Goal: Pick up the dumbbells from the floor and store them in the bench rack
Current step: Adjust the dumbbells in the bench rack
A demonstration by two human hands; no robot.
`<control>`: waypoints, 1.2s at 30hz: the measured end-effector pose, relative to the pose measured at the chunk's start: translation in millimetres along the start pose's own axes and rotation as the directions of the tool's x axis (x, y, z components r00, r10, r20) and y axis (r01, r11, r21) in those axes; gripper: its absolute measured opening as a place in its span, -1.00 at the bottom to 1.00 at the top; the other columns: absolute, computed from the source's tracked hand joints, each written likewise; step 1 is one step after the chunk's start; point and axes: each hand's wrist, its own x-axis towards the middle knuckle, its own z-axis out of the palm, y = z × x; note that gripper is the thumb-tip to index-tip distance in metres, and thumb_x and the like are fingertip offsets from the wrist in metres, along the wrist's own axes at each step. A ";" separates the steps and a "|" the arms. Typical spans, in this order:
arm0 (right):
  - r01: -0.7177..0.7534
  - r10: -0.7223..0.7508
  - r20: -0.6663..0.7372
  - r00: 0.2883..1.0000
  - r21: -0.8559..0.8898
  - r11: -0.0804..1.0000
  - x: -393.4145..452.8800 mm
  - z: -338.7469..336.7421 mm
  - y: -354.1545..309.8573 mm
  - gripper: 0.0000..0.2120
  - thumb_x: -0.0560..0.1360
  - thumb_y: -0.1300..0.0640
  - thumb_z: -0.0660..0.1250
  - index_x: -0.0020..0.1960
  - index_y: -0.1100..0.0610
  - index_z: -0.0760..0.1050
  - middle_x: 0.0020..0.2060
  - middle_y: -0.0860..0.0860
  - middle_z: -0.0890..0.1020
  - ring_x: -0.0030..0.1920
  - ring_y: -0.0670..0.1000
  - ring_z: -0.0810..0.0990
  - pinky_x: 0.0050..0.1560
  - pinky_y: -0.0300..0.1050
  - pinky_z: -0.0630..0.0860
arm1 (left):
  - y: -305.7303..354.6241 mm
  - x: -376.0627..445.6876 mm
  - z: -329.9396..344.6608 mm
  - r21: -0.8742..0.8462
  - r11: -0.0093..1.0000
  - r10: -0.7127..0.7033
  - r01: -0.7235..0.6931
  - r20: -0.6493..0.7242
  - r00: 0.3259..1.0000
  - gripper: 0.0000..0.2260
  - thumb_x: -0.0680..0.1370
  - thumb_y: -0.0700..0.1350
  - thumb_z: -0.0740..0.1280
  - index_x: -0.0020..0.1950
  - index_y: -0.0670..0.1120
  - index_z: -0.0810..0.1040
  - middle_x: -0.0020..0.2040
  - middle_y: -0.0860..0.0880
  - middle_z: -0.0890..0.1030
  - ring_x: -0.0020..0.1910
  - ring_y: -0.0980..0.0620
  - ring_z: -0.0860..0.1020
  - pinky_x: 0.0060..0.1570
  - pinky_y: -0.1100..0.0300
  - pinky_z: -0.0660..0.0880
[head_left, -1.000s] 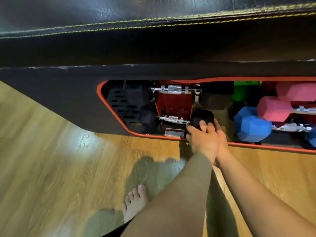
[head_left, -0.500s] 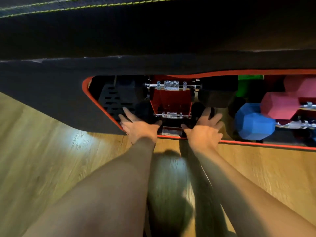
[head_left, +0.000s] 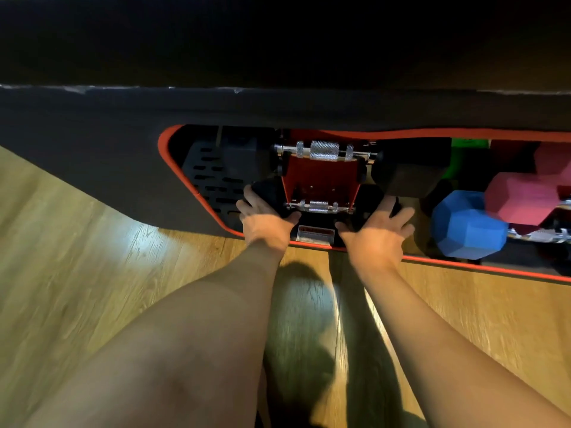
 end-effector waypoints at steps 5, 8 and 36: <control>-0.002 0.001 0.006 1.000 0.015 1.000 -8.1 -0.3 -0.2 -0.08 0.37 -0.12 0.51 0.51 0.10 0.05 0.35 0.20 0.21 0.30 0.28 0.28 0.15 0.04 0.40 | 0.9 3.1 -4.0 0.041 0.999 0.010 -0.011 0.036 0.999 0.02 0.27 0.06 0.62 0.51 -0.12 0.05 0.39 -0.18 0.26 0.39 -0.23 0.35 0.33 -0.05 0.38; 0.021 -0.021 0.021 1.000 -0.024 0.999 -4.0 -3.1 -1.6 -0.09 0.36 -0.14 0.52 0.48 0.12 0.06 0.32 0.21 0.24 0.27 0.28 0.32 0.12 0.05 0.42 | 5.1 6.2 -5.3 0.102 0.994 0.037 -0.039 0.025 0.999 0.01 0.27 0.06 0.62 0.50 -0.17 0.07 0.37 -0.19 0.29 0.37 -0.21 0.36 0.37 -0.01 0.33; 0.023 -0.032 -0.117 0.993 -0.073 0.997 -9.4 -32.1 10.6 0.08 0.23 -0.54 0.29 0.43 0.22 0.17 0.34 0.17 0.32 0.23 0.28 0.35 0.14 0.17 0.37 | 13.4 -26.5 -11.1 -0.286 0.958 -0.035 -0.001 -0.119 0.992 0.17 0.16 0.30 0.58 0.57 -0.02 0.02 0.48 -0.05 0.26 0.45 -0.06 0.30 0.40 -0.18 0.19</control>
